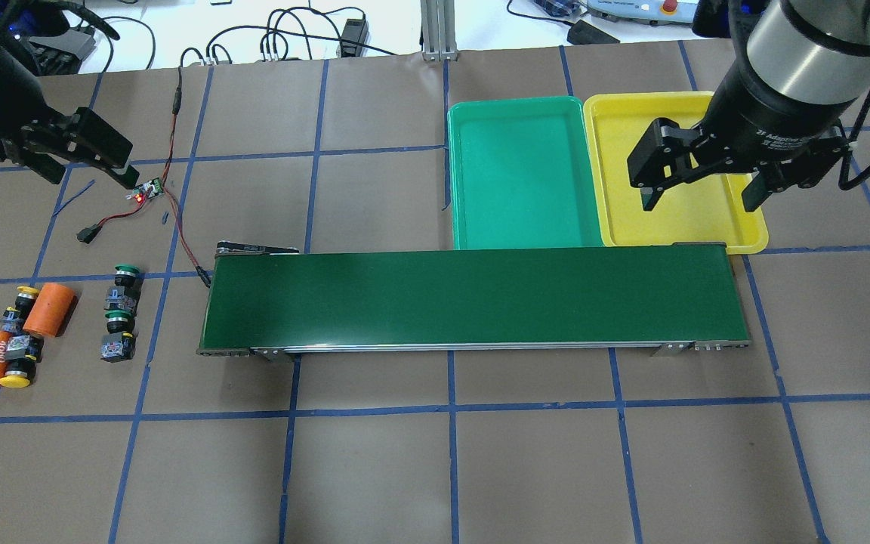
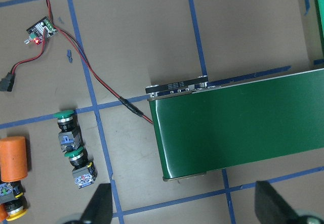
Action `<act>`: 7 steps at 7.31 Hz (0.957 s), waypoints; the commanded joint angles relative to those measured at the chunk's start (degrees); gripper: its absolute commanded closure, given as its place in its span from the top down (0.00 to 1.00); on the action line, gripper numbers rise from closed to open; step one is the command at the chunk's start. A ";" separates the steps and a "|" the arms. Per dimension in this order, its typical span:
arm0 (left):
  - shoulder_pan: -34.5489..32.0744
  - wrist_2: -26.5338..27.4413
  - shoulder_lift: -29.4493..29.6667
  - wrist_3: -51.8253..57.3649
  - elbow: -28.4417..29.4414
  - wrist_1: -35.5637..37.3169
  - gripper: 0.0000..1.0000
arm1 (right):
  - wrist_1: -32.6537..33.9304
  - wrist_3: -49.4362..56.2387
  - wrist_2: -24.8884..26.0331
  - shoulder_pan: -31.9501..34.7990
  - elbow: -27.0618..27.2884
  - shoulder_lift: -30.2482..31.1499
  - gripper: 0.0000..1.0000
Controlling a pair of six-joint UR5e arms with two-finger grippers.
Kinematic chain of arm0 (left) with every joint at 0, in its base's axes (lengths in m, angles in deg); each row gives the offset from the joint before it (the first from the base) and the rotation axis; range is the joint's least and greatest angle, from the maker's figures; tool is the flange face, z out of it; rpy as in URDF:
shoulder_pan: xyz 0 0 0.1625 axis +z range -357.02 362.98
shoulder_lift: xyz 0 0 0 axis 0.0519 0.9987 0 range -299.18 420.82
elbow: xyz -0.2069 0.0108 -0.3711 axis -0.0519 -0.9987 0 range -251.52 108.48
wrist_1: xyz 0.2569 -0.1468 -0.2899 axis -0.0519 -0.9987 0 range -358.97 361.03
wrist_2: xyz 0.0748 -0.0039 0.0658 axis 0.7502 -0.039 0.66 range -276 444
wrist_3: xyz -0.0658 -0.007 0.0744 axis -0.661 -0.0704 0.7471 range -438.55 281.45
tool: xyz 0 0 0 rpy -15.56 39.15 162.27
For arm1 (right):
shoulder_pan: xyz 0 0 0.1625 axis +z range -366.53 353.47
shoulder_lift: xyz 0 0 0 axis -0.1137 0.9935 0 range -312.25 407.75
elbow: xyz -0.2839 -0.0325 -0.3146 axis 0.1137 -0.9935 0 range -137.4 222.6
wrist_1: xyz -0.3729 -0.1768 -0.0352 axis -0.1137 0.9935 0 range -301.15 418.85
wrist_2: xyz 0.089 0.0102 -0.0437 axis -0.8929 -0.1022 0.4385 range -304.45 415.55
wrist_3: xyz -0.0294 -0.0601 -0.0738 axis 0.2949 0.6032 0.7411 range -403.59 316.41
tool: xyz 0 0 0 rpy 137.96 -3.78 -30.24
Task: Sort buttons by color to trays
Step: 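Grasp a green-capped push button with the left gripper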
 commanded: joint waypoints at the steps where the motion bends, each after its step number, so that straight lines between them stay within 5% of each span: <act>1: 7.09 0.16 1.59 1.13 -6.73 6.15 1.00 | 0.05 -0.24 0.03 0.01 0.11 0.61 1.00; 4: 11.76 4.91 5.28 7.35 -23.59 32.83 1.00 | -0.83 -0.59 0.56 0.01 0.11 0.70 1.00; 7: 13.71 4.65 14.05 9.57 -25.84 44.32 1.00 | -0.92 -0.59 0.47 0.01 0.11 0.61 1.00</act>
